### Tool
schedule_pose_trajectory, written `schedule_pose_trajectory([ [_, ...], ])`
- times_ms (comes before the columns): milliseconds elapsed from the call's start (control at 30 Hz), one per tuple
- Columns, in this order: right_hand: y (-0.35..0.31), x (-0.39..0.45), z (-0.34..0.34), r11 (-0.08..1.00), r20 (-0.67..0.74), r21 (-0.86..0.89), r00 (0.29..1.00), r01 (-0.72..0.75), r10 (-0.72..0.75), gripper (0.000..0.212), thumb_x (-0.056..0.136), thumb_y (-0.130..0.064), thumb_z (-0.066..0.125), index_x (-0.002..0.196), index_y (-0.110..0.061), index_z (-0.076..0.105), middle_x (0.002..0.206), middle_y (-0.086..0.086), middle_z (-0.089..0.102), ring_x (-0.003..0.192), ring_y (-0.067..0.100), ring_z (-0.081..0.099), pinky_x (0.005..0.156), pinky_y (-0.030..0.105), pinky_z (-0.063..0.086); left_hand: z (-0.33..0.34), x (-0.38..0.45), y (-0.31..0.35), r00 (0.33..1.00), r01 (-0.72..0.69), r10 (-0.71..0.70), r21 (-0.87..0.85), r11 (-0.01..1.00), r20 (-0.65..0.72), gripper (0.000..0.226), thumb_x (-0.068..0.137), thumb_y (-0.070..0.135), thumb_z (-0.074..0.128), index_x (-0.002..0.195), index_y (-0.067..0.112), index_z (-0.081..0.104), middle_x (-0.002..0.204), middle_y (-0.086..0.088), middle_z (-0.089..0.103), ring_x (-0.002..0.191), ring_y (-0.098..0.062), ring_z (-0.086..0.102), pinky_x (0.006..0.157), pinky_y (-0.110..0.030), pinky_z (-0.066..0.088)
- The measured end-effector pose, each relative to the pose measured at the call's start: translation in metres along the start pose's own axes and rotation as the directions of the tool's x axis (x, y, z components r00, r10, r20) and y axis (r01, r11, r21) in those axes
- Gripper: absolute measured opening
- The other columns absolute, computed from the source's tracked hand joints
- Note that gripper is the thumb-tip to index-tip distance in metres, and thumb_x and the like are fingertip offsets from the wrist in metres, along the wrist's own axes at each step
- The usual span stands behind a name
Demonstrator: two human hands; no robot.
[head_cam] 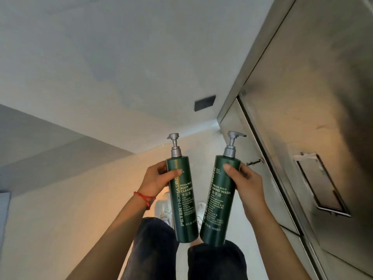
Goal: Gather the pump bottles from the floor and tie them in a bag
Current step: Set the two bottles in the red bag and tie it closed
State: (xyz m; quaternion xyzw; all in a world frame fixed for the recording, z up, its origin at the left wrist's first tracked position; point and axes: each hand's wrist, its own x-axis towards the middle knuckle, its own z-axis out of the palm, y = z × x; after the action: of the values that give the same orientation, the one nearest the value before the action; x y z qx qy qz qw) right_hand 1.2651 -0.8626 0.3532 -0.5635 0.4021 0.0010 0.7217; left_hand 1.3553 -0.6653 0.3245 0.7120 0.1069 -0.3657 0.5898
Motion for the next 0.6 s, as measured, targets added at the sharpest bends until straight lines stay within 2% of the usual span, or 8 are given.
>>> schedule_pose_trajectory([
  [100, -0.025, -0.024, 0.000, 1.000, -0.023, 0.024, 1.000, -0.008, 0.008, 0.005, 0.074, -0.019, 0.072, 0.076, -0.023, 0.073, 0.069, -0.009, 0.074, 0.065, 0.005, 0.068, 0.054, 0.013, 0.050, -0.004, -0.026, 0.022, 1.000, -0.002, 0.001, -0.020, 1.000, -0.020, 0.018, 0.080, 0.001, 0.062, 0.097, 0.006, 0.061, 0.085, -0.005, 0.065, 0.077, -0.017, 0.062, 0.069, -0.029, 0.052],
  [200, -0.046, -0.044, 0.003, 1.000, -0.034, 0.015, 0.999, 0.014, -0.013, 0.007, 0.076, -0.018, 0.071, 0.083, -0.020, 0.071, 0.065, -0.011, 0.073, 0.062, 0.003, 0.067, 0.053, 0.012, 0.050, -0.010, -0.047, 0.044, 0.999, -0.029, 0.028, -0.033, 0.999, -0.029, 0.017, 0.080, 0.003, 0.063, 0.094, 0.012, 0.062, 0.087, -0.005, 0.065, 0.079, -0.018, 0.062, 0.070, -0.029, 0.052],
  [333, -0.071, -0.066, 0.009, 0.998, -0.022, 0.010, 0.998, 0.067, -0.067, 0.007, 0.077, -0.015, 0.070, 0.082, -0.021, 0.070, 0.064, -0.010, 0.072, 0.060, 0.002, 0.066, 0.053, 0.012, 0.050, -0.013, -0.066, 0.070, 0.996, -0.090, 0.090, -0.045, 0.995, -0.017, 0.017, 0.080, 0.004, 0.063, 0.087, 0.020, 0.063, 0.086, -0.003, 0.066, 0.077, -0.015, 0.063, 0.066, -0.024, 0.053],
  [400, -0.081, -0.074, 0.012, 0.996, -0.022, 0.010, 0.996, 0.090, -0.089, 0.008, 0.078, -0.014, 0.069, 0.083, -0.020, 0.069, 0.066, -0.009, 0.071, 0.059, 0.001, 0.066, 0.052, 0.011, 0.049, -0.014, -0.071, 0.082, 0.993, -0.120, 0.120, -0.041, 0.992, 0.002, 0.016, 0.080, 0.005, 0.063, 0.085, 0.019, 0.063, 0.083, -0.002, 0.066, 0.074, -0.014, 0.063, 0.064, -0.022, 0.054],
  [500, -0.090, -0.084, 0.018, 0.993, -0.050, -0.001, 0.992, 0.117, -0.117, 0.008, 0.078, -0.012, 0.069, 0.081, -0.020, 0.068, 0.061, -0.011, 0.071, 0.056, -0.001, 0.065, 0.049, 0.009, 0.047, -0.014, -0.071, 0.098, 0.988, -0.149, 0.150, -0.034, 0.988, 0.047, 0.015, 0.079, 0.006, 0.064, 0.084, 0.019, 0.063, 0.083, -0.002, 0.067, 0.074, -0.014, 0.064, 0.068, -0.026, 0.053],
  [600, -0.093, -0.094, 0.022, 0.990, -0.118, 0.028, 0.984, 0.141, -0.137, 0.007, 0.079, -0.013, 0.069, 0.084, -0.018, 0.068, 0.061, -0.013, 0.071, 0.056, -0.001, 0.065, 0.050, 0.009, 0.047, -0.015, -0.067, 0.112, 0.977, -0.168, 0.167, -0.001, 0.986, 0.132, 0.016, 0.079, 0.006, 0.065, 0.087, 0.020, 0.064, 0.084, 0.000, 0.068, 0.071, -0.009, 0.066, 0.065, -0.021, 0.054],
])
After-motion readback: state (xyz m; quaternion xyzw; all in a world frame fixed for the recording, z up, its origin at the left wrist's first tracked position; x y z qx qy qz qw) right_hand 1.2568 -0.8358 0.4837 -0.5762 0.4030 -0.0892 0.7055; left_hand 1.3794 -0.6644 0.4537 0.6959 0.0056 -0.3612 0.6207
